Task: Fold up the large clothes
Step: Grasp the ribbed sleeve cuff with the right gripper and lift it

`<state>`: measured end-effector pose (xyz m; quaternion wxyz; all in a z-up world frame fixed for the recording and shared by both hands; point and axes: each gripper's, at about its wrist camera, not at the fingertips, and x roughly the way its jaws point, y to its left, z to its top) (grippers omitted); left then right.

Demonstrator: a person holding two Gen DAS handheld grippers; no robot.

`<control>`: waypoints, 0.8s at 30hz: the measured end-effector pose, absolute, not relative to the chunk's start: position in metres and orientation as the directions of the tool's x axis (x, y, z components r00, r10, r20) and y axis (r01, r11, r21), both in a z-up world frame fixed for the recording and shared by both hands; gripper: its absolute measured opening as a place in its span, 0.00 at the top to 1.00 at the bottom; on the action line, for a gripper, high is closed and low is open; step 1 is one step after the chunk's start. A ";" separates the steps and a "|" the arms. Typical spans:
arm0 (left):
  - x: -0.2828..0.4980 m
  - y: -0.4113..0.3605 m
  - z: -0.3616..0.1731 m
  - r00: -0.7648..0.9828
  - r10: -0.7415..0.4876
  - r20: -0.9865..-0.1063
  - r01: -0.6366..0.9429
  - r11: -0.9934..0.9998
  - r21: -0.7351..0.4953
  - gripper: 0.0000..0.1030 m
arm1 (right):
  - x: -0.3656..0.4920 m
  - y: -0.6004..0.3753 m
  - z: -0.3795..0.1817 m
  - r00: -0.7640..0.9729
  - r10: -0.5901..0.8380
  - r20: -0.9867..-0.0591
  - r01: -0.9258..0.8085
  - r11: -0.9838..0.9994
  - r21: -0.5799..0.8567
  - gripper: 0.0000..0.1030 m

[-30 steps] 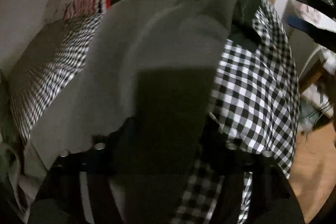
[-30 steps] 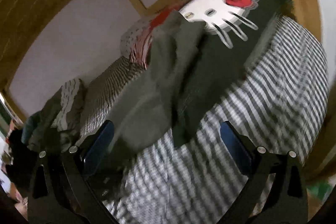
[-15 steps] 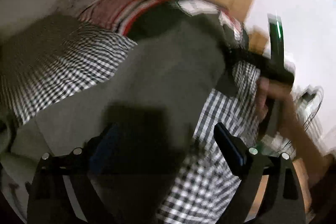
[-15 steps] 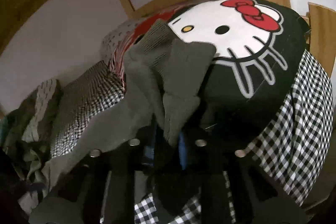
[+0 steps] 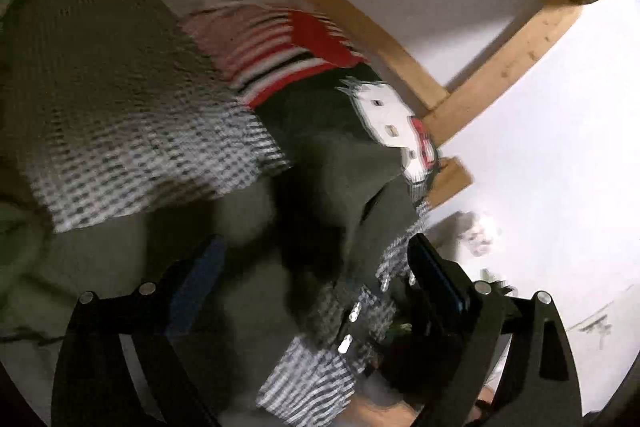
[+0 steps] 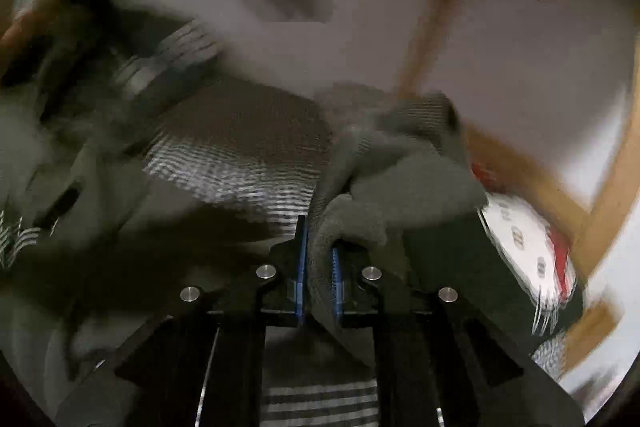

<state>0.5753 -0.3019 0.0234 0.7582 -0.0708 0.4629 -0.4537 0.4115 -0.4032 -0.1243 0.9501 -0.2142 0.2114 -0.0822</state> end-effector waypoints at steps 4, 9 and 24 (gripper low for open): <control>0.563 -0.243 -0.007 0.235 -0.639 -0.733 0.568 0.702 -0.429 0.10 | 0.409 -0.305 -0.158 0.905 -0.204 -0.373 -0.050 0.820 -0.570 0.90; 0.543 -0.148 -0.075 0.210 -0.569 -0.795 0.332 0.807 -0.489 0.10 | 0.409 -0.248 -0.219 0.850 -0.269 -0.453 -0.106 0.755 -0.648 0.90; 0.536 -0.116 -0.127 0.137 -0.817 -0.559 -0.085 0.553 -0.829 0.06 | 0.368 -0.253 -0.187 0.914 -0.365 -0.179 0.193 0.776 -0.601 0.91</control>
